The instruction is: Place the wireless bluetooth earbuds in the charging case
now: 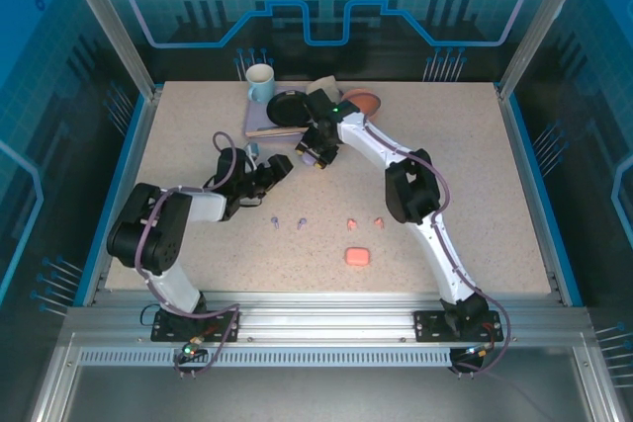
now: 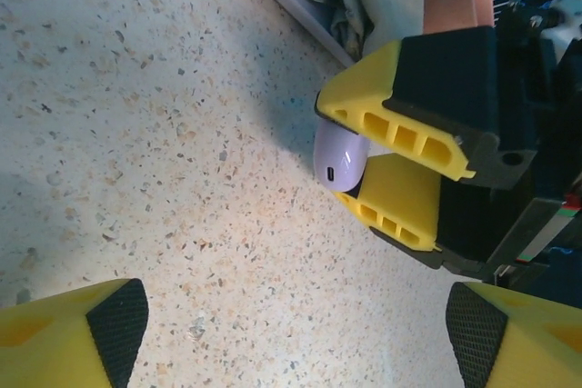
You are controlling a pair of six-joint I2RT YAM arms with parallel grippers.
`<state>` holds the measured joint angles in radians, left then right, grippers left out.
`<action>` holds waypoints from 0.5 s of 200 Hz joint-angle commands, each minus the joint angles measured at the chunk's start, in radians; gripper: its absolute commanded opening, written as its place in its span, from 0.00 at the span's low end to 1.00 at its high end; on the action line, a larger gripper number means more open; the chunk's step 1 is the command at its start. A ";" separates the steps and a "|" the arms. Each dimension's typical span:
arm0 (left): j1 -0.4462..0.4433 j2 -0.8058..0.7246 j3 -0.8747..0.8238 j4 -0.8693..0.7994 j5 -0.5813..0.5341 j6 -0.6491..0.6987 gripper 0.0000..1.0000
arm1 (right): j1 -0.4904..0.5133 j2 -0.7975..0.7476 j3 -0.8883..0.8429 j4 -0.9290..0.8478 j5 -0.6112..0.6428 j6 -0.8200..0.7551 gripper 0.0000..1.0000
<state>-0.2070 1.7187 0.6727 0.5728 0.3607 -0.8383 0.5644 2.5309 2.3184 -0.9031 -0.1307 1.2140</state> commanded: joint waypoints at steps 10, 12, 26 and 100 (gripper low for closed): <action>-0.008 0.064 0.049 0.071 0.043 0.045 0.86 | -0.006 0.032 0.031 0.013 -0.057 0.042 0.48; -0.008 0.068 0.050 0.075 0.043 0.045 0.86 | -0.006 0.032 0.031 0.015 -0.059 0.043 0.48; -0.010 0.102 0.064 0.099 0.050 0.044 0.84 | -0.006 0.031 0.031 0.022 -0.072 0.051 0.48; -0.034 0.199 0.134 0.158 0.038 0.051 0.70 | -0.004 0.003 0.027 0.050 -0.130 0.085 0.48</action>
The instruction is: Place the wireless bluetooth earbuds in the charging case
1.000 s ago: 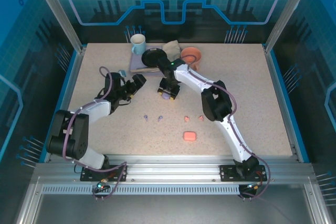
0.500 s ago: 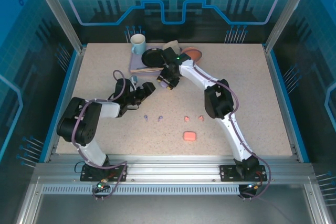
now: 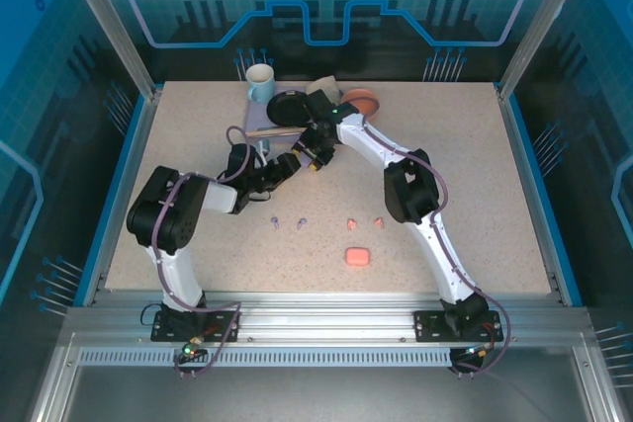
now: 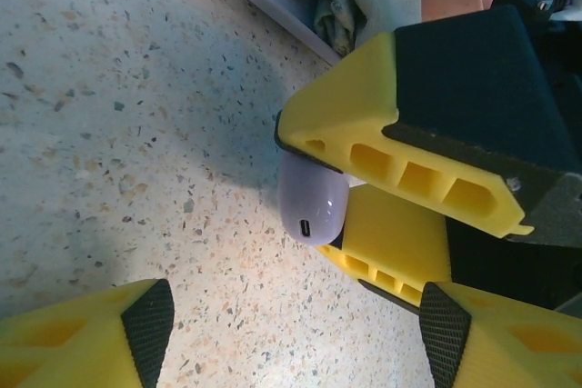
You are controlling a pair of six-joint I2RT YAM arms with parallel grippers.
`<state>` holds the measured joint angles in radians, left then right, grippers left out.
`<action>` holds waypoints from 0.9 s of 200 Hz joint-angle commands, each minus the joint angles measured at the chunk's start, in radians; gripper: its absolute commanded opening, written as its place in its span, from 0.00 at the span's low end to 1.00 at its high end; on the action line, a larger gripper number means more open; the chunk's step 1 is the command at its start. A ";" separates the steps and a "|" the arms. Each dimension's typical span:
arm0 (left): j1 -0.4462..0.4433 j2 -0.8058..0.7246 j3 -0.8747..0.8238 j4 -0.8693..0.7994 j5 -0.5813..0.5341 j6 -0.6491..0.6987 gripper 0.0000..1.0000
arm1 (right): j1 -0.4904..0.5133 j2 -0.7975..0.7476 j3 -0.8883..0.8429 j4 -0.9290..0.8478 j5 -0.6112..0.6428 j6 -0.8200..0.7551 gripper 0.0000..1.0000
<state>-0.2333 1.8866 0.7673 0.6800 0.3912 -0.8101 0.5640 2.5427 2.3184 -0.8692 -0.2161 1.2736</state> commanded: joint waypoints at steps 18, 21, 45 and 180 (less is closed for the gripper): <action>-0.008 0.041 0.044 0.063 0.001 0.022 0.68 | -0.003 -0.016 0.021 0.028 -0.057 0.039 0.48; -0.009 0.043 0.043 0.066 -0.001 0.020 0.68 | -0.002 -0.016 0.020 0.031 -0.060 0.043 0.48; -0.011 0.058 0.044 0.094 -0.013 0.007 0.66 | 0.004 -0.021 0.016 0.048 -0.079 0.063 0.48; -0.020 0.134 0.099 0.173 -0.064 -0.041 0.49 | 0.027 -0.048 -0.008 0.068 -0.106 0.095 0.47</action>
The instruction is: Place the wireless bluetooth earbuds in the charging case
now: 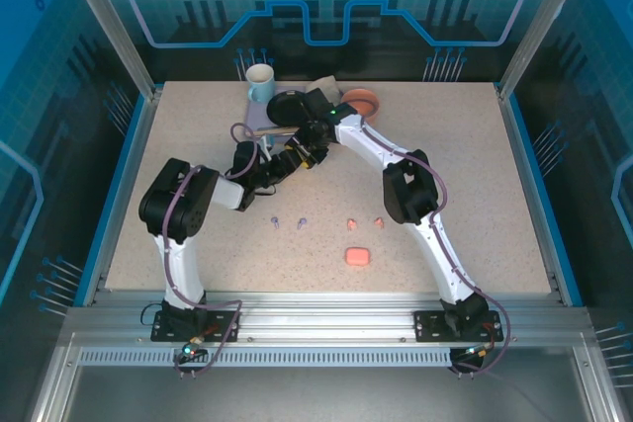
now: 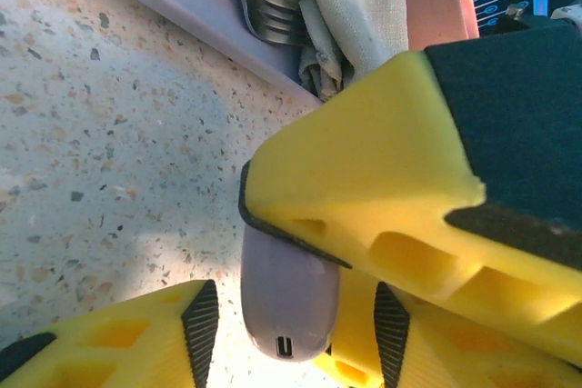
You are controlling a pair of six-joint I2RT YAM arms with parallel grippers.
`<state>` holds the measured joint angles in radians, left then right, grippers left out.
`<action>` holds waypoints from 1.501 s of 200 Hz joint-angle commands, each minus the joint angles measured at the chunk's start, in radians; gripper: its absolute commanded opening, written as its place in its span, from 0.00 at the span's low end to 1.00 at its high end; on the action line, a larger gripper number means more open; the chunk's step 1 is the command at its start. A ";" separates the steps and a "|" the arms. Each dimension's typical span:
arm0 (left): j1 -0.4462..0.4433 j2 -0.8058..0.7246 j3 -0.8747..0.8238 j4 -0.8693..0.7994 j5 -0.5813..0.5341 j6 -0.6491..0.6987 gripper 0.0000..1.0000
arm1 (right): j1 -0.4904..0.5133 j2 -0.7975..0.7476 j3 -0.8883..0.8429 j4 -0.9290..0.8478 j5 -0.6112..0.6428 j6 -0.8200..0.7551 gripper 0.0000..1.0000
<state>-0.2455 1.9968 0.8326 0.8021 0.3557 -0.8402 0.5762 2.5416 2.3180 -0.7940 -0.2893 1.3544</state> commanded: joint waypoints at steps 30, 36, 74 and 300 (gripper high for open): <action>-0.007 0.026 0.039 0.054 -0.038 -0.011 0.42 | 0.016 -0.051 -0.018 -0.007 -0.034 0.015 0.47; -0.008 0.028 0.039 0.055 -0.040 -0.011 0.41 | 0.016 -0.053 -0.022 -0.007 -0.034 0.014 0.47; -0.007 0.033 0.040 0.064 -0.050 -0.014 0.31 | 0.016 -0.062 -0.042 -0.003 -0.028 0.013 0.47; -0.006 0.020 0.057 -0.008 0.031 0.007 0.09 | -0.076 -0.225 -0.173 0.056 0.054 -0.112 0.82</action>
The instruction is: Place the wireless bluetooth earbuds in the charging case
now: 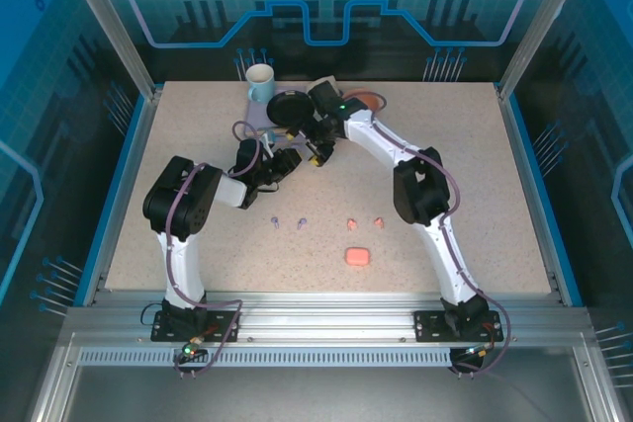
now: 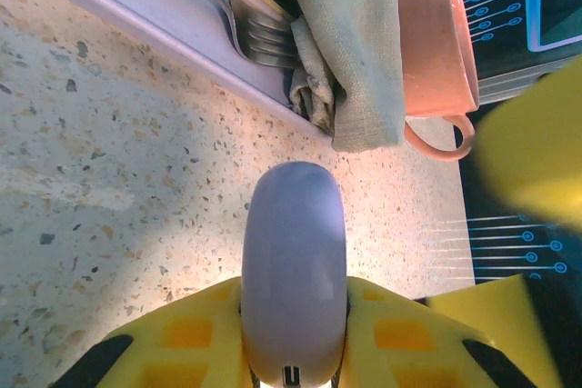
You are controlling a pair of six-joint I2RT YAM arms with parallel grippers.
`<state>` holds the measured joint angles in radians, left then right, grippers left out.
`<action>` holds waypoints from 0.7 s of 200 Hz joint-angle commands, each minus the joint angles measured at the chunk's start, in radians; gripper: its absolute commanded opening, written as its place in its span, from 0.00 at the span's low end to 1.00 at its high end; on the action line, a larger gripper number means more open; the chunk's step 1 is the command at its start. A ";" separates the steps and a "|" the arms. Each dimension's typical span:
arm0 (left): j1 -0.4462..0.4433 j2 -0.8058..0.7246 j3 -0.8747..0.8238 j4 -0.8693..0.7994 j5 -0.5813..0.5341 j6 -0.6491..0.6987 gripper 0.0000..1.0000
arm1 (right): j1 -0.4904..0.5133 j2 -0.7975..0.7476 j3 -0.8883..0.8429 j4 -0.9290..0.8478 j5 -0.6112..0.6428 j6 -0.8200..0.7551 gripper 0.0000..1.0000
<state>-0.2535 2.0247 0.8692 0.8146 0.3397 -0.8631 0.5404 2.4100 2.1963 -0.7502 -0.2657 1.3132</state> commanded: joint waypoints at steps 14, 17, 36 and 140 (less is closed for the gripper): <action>0.002 -0.025 0.024 -0.061 0.083 0.055 0.09 | -0.056 -0.143 -0.108 0.029 0.038 -0.120 0.82; 0.002 -0.028 0.027 -0.070 0.094 0.063 0.09 | -0.059 -0.155 -0.123 0.035 0.039 -0.134 0.82; 0.004 -0.051 0.047 -0.146 0.163 0.111 0.09 | -0.077 -0.221 -0.239 0.095 0.028 -0.228 0.81; 0.016 -0.128 0.130 -0.397 0.417 0.249 0.10 | -0.145 -0.356 -0.724 0.597 -0.263 -0.566 0.76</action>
<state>-0.2443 1.9392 0.9634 0.4953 0.6830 -0.6762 0.4030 2.0895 1.4883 -0.2829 -0.4351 0.8268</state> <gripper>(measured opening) 0.224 0.768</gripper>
